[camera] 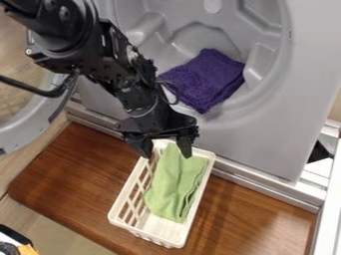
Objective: Move the white basket to the lower right corner of the table
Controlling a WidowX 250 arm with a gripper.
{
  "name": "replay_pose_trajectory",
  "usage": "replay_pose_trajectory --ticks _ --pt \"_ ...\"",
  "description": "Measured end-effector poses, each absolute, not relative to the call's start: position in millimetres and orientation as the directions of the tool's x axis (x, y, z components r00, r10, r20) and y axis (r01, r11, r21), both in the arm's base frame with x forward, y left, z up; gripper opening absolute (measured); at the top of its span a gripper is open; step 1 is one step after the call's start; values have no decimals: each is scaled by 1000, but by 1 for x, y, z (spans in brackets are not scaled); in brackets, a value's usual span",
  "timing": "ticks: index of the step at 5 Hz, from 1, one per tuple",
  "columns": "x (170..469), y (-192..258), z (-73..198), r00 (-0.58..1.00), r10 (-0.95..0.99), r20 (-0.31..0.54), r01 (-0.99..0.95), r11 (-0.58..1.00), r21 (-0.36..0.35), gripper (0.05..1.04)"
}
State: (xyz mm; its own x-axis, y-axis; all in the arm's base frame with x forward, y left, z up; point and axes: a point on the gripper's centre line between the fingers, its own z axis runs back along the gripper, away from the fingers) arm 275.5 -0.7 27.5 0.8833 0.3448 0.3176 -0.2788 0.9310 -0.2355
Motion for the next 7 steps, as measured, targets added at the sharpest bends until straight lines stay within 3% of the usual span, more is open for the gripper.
replay_pose_trajectory --ticks 2,5,6,7 --pt "263 5 16 910 347 227 -295 926 -234 999" --pt "246 38 -4 937 330 118 -321 943 -94 999" --pt "245 40 -27 944 328 39 -325 943 -73 999" --pt "252 38 -45 951 308 36 -301 943 -143 953"
